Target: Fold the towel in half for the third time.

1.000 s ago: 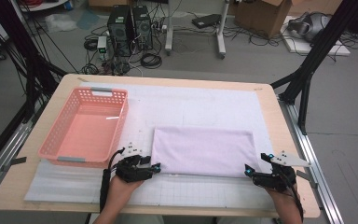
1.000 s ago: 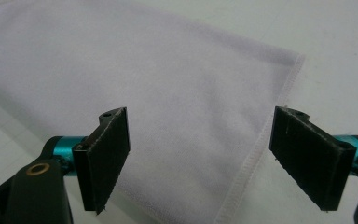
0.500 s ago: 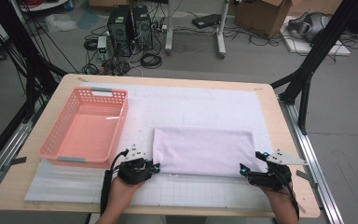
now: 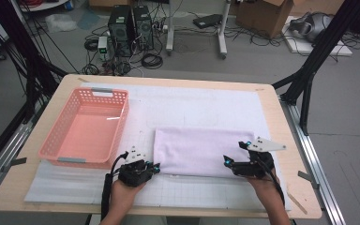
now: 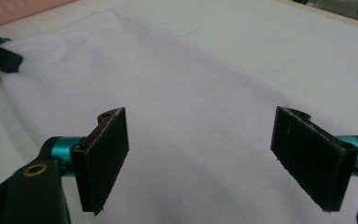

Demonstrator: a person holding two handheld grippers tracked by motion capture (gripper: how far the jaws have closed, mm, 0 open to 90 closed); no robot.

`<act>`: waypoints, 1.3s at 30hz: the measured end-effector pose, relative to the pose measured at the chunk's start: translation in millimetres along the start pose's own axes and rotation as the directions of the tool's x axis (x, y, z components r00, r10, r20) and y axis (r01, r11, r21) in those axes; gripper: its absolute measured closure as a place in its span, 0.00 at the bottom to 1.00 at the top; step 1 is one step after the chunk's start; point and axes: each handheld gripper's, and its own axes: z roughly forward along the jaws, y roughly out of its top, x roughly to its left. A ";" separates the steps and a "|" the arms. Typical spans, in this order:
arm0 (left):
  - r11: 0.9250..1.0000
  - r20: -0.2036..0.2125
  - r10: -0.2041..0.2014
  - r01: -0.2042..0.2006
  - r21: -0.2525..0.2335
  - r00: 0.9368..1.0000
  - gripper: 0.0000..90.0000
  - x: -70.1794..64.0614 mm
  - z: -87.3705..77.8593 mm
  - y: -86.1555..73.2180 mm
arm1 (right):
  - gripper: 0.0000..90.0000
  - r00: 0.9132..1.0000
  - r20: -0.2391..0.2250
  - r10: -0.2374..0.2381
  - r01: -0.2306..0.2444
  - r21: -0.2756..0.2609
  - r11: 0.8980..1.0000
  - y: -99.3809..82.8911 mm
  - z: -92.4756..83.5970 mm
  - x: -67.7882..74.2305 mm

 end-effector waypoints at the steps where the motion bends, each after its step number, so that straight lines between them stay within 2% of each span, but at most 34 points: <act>1: 1.000 0.000 -0.003 0.003 -0.004 1.000 0.90 -0.6 -0.2 -0.3 | 0.20 1.000 -0.007 -0.008 0.008 0.002 1.000 5.7 4.4 0.9; 8: 1.000 0.006 -0.010 0.010 -0.005 1.000 0.90 -0.1 -2.0 -1.1 | 0.21 0.996 -0.061 -0.062 0.064 0.033 0.997 45.7 42.7 8.0; 10: 1.000 0.012 -0.006 0.006 -0.005 1.000 0.90 0.4 -2.2 -1.2 | 0.23 0.994 -0.087 -0.063 0.068 0.050 0.996 55.6 55.1 11.4; 16: 1.000 0.026 -0.028 0.029 -0.013 0.999 0.90 2.5 -4.1 -1.8 | 0.25 0.985 -0.134 -0.113 0.128 0.114 0.985 77.8 94.4 22.4; 19: 0.999 0.031 -0.038 0.038 -0.017 0.999 0.90 3.7 -4.6 -2.0 | 0.26 0.979 -0.171 -0.114 0.136 0.124 0.983 84.6 111.8 26.6; 26: 0.999 0.036 -0.042 0.043 -0.018 0.998 0.90 4.2 -5.3 -2.3 | 0.28 0.967 -0.215 -0.135 0.168 0.145 0.975 90.1 141.0 32.9; 32: 0.999 0.039 -0.047 0.048 -0.020 0.998 0.90 4.0 -5.5 -3.2 | 0.28 0.963 -0.217 -0.160 0.200 0.179 0.963 94.2 158.6 38.8; 39: 0.998 0.041 -0.051 0.052 -0.019 0.998 0.90 4.4 -6.4 -4.2 | 0.29 0.950 -0.249 -0.187 0.243 0.219 0.945 109.1 186.0 49.3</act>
